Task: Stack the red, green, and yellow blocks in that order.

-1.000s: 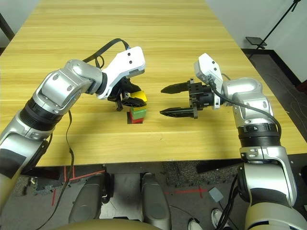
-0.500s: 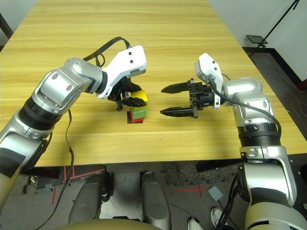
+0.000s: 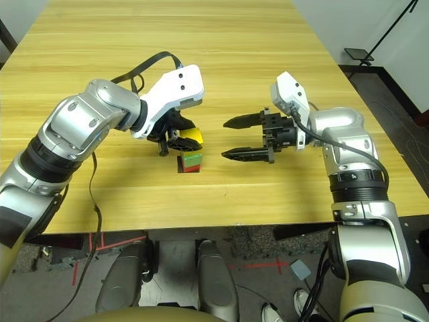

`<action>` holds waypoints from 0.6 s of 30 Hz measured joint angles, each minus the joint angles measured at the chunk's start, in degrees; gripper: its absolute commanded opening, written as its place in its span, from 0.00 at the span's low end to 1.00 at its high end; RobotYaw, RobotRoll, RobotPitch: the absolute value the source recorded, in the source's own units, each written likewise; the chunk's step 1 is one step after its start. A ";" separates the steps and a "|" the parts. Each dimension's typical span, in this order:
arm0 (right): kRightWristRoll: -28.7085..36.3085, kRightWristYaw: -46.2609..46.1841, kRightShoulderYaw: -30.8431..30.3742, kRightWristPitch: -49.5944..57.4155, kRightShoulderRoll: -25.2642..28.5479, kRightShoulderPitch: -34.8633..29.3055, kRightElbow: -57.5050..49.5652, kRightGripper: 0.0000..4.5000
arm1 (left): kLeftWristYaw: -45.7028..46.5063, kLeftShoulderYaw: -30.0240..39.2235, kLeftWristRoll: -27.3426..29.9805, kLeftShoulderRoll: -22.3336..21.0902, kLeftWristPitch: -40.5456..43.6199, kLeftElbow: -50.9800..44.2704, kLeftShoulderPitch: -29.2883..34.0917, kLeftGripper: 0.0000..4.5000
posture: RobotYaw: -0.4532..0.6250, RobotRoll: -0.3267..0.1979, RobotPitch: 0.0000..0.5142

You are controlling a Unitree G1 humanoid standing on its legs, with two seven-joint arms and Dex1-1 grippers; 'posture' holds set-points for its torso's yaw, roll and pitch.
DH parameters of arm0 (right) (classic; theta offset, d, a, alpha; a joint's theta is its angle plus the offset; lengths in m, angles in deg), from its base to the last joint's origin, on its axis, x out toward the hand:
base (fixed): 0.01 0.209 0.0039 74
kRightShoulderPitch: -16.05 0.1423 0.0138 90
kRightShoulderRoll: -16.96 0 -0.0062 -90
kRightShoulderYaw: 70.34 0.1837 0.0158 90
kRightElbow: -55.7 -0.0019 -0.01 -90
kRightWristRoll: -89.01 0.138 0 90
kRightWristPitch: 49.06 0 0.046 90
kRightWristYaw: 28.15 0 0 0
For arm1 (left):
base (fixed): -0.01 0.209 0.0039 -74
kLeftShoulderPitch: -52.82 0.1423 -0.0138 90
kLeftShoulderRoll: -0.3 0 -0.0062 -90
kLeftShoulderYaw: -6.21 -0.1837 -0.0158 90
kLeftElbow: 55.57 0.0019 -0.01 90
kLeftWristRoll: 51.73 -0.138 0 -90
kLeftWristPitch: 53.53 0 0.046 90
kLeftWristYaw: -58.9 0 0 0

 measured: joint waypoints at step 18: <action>0.23 -4.08 3.28 -0.89 -0.05 1.20 6.28 1.00 | 11.55 17.84 4.99 11.90 2.52 -0.68 0.93 0.99 | 0.54 0.65 0.25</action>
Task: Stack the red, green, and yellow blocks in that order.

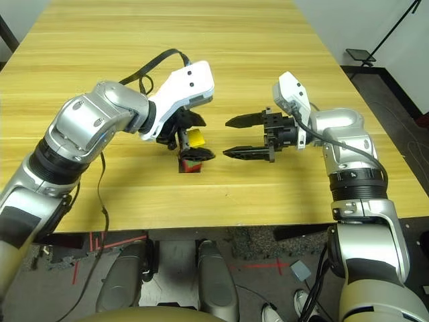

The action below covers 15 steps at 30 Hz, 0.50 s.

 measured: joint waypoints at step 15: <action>0.57 -36.41 19.82 -16.95 -0.55 3.80 30.83 1.00 | 25.29 32.40 -5.22 -4.37 -33.33 -5.27 39.14 0.99 | 0.58 0.54 0.21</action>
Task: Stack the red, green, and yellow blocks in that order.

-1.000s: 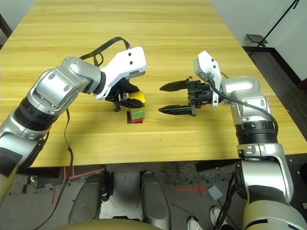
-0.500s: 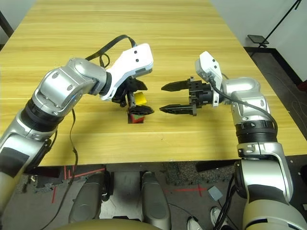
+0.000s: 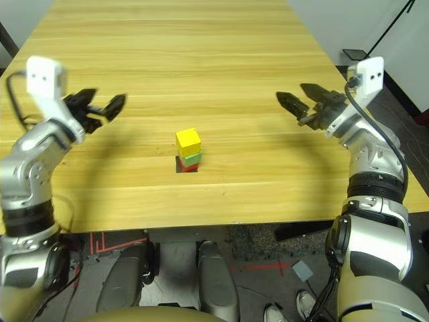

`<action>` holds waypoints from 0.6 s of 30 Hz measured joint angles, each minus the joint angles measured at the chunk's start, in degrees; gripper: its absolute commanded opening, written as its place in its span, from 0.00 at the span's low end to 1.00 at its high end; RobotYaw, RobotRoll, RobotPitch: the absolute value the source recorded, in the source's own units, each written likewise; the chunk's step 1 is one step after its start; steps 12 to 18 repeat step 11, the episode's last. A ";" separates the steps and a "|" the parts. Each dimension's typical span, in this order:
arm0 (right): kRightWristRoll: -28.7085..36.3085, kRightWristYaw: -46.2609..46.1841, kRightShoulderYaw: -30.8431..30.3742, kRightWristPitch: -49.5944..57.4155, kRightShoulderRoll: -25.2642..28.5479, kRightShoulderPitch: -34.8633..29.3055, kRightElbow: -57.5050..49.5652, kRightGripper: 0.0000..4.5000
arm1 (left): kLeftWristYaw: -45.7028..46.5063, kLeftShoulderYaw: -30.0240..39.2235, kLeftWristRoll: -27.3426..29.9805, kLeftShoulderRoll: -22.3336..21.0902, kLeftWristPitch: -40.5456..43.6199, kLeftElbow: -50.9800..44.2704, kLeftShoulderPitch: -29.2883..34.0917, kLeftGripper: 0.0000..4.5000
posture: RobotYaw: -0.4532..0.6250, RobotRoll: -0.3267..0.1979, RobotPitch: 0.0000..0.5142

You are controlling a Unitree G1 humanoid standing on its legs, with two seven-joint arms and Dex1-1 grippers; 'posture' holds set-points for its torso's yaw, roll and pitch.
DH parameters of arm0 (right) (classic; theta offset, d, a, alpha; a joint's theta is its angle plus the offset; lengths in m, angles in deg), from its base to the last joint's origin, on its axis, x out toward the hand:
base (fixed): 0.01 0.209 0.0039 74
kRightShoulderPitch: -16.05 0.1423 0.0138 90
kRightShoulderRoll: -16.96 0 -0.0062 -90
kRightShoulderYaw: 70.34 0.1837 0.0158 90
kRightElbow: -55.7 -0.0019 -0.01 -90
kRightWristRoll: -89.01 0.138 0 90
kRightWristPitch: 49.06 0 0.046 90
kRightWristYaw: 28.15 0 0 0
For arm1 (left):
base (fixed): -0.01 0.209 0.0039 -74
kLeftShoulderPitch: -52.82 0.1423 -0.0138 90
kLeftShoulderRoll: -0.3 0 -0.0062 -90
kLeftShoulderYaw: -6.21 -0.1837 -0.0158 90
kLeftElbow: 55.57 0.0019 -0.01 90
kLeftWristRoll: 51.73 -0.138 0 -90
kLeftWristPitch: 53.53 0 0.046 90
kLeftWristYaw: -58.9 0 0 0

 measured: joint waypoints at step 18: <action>-4.07 -10.85 0.83 -10.17 2.04 0.56 11.75 1.00 | 3.16 -1.89 -0.89 1.64 -15.78 10.30 3.84 0.99 | 0.57 0.51 0.23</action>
